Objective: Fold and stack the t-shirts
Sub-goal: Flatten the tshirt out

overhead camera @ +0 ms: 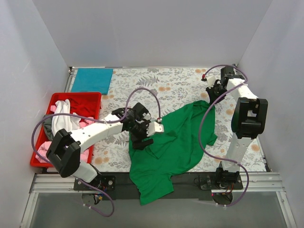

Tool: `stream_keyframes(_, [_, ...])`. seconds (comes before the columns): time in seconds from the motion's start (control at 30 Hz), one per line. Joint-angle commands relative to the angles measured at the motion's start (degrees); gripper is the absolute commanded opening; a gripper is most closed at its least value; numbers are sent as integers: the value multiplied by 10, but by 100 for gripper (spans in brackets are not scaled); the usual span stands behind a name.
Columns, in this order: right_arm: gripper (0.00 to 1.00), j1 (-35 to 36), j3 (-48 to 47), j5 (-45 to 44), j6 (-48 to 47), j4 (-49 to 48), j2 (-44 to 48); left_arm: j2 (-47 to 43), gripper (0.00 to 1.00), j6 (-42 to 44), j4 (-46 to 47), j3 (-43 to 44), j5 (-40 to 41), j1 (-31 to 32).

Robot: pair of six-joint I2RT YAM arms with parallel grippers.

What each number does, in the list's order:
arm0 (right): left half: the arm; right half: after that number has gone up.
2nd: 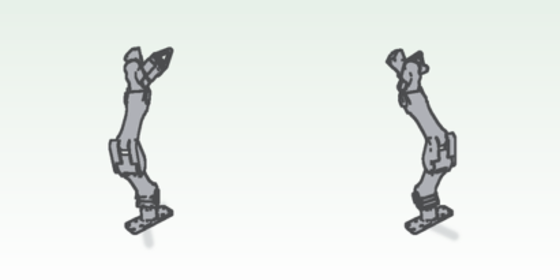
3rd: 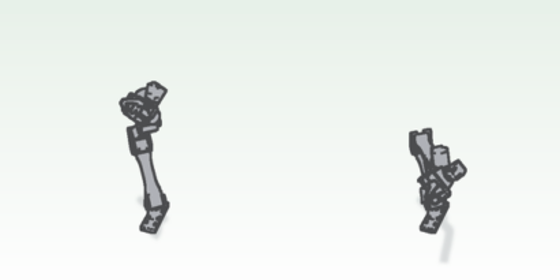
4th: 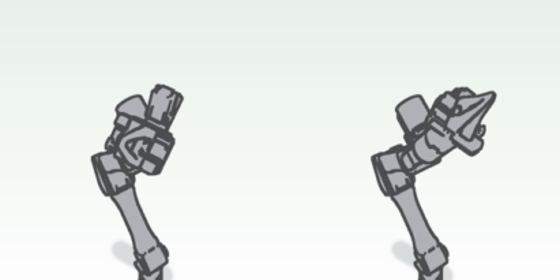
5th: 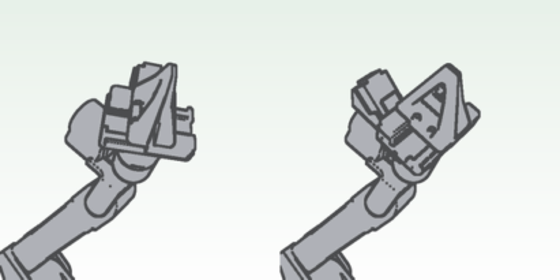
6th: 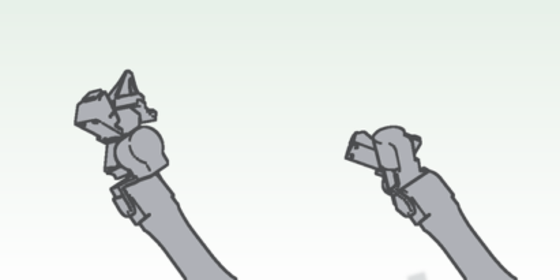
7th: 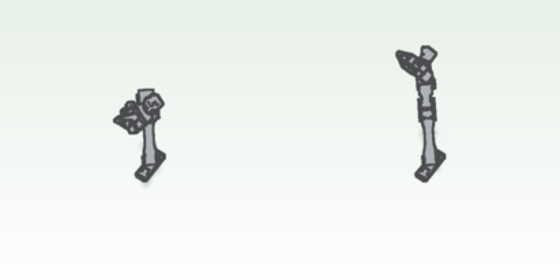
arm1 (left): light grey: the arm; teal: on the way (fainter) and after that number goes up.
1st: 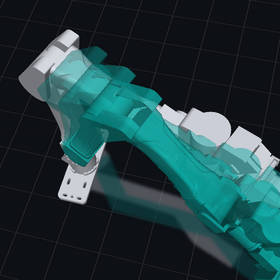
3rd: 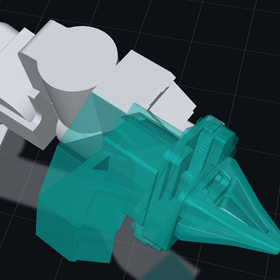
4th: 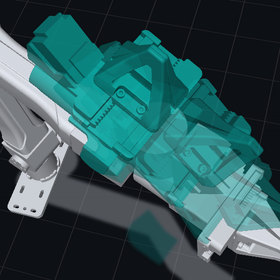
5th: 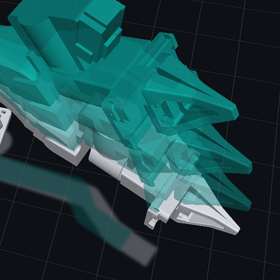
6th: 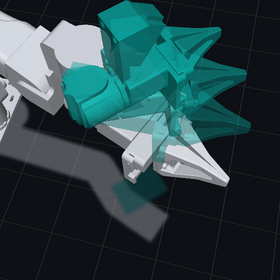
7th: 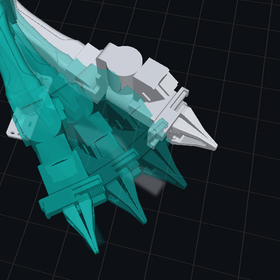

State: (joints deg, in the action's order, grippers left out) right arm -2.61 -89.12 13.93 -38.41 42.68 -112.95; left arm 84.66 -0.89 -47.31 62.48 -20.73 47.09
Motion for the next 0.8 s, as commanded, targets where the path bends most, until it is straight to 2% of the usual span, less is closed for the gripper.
stream_keyframes(0.0, [1, -6, 4, 13, -18, 10, 32, -40, 68, -1, -39, -9, -21, -62])
stream_keyframes(0.13, [1, -6, 11, 19, -24, 14, 36, -42, 70, -50, -39, 18, -88, -115])
stream_keyframes(0.3, [1, -6, 13, 21, -24, 17, 37, -35, 63, -153, 30, -11, -135, -112])
stream_keyframes(0.37, [1, -6, 13, 20, -23, 18, 37, 8, 59, -187, 36, 7, -159, -111])
stream_keyframes(0.4, [1, -6, 14, 21, -23, 18, 38, 22, 54, -217, 35, 13, -196, -111])
stream_keyframes(0.5, [1, -6, 12, 19, -23, 18, 37, 49, 54, -285, 60, 5, -230, -108])
stream_keyframes(0.77, [1, -6, 11, 21, -23, 19, 31, 95, 53, -374, 93, -23, -218, -104])
